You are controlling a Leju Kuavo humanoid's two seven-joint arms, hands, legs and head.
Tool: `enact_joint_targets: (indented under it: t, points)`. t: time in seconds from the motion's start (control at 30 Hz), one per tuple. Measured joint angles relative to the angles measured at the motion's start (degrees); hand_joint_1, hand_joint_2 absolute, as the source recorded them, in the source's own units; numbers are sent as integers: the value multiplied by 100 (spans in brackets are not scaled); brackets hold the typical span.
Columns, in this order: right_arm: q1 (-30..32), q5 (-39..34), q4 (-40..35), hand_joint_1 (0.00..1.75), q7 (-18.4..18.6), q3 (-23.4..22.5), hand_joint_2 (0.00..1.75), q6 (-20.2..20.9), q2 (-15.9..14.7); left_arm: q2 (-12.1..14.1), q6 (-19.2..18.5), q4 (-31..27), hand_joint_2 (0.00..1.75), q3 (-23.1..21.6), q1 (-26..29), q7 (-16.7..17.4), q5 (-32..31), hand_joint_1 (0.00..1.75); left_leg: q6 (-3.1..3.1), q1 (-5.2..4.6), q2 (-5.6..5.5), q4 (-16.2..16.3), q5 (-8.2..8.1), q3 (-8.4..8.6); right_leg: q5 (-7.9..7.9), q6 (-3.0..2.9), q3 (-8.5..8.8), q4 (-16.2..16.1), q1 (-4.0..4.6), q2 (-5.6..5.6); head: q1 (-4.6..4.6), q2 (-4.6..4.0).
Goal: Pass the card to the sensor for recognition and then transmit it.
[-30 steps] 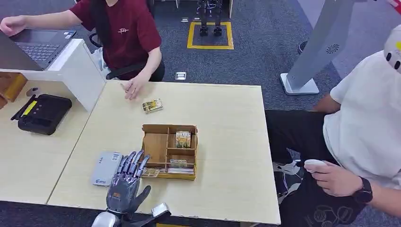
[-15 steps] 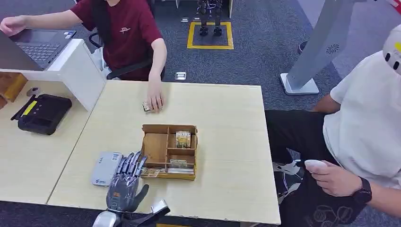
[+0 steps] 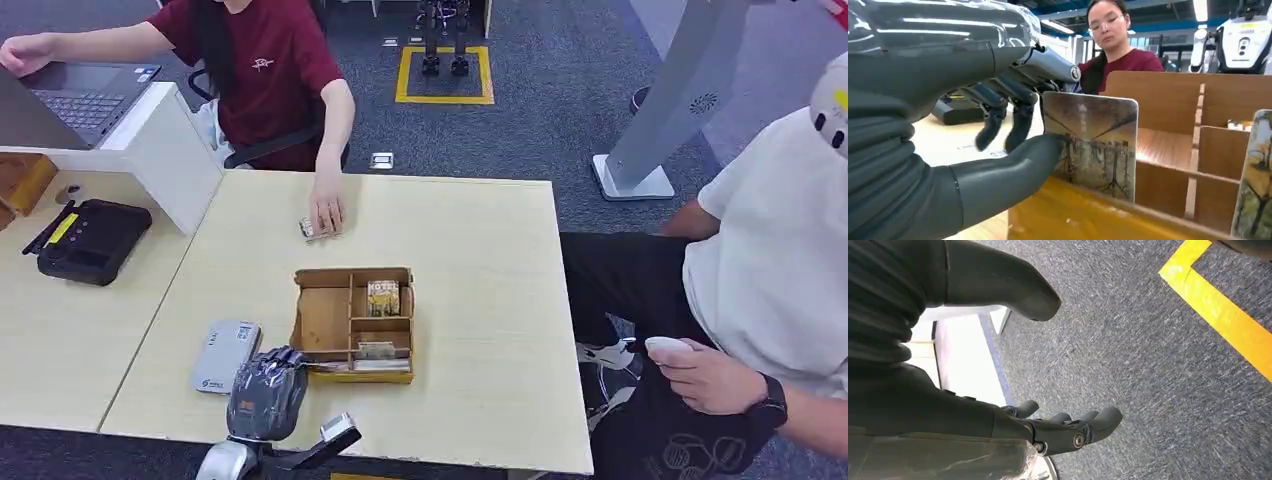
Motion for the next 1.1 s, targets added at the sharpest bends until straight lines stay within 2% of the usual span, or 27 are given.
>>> enact_joint_targets:
  t: [0.1, 0.13, 0.2, 0.47, 0.6, 0.7, 0.87, 0.97, 1.1]
  points:
    - [0, 0, 0, 0, 0, 0, 175, 0, 0, -4, 0, 0, 175, 2, -3, -2, 0, 173, 0, 0, 0, 0, 0, 0, 0, 0, 0, 0, 0, 0, 0, 0]
    - [0, 0, 0, 0, 0, 0, 175, 0, 0, -7, 0, 0, 175, 2, -3, -2, 0, 166, 0, 0, 0, 0, 0, 0, 0, 0, 0, 0, 0, 0, 0, 0]
    - [0, 0, 0, 0, 0, 0, 175, 0, 0, -7, 0, 0, 175, 2, -4, -2, 0, 175, 0, 0, 0, 0, 0, 0, 0, 0, 0, 0, 0, 0, 0, 0]
    - [0, 2, 0, 0, 4, 0, 175, 0, 0, -9, -63, 0, 175, 2, -4, -24, 48, 175, 0, 0, 0, 0, 0, 0, 0, 0, 1, 0, 0, 0, 0, 0]
    - [2, 15, 0, 0, 4, 0, 175, 0, 0, -13, -61, -77, 175, 11, 2, -271, 427, 175, 0, 0, 0, 0, 0, 0, 0, 0, 0, 0, 0, 0, 0, 0]
    - [12, 15, 0, 0, 4, 0, 175, -2, -2, -4, -55, -503, 175, 85, -1, -418, 571, 175, 1, 0, -1, 0, 1, 0, 0, 0, 0, 0, 0, 0, 0, 0]
    - [46, -37, 0, 0, 4, 0, 175, -9, -2, 85, -52, -1479, 175, 367, -259, -426, 581, 175, 1, 0, -2, 0, 2, -1, 3, -1, 0, 0, 0, -4, 0, 0]
    - [49, -37, 0, 0, 4, 0, 175, 0, 0, 157, -66, -1784, 175, 533, -487, -437, 579, 173, -1, 1, -2, 0, 4, 1, 3, -1, 0, 1, 1, -3, 0, 0]
    - [48, -17, 0, 0, 4, 2, 175, 2, 0, 201, -68, -1871, 175, 684, -741, -411, 498, 171, -2, 1, -2, 0, 6, 1, 3, -1, 0, 2, 1, -3, 0, 0]
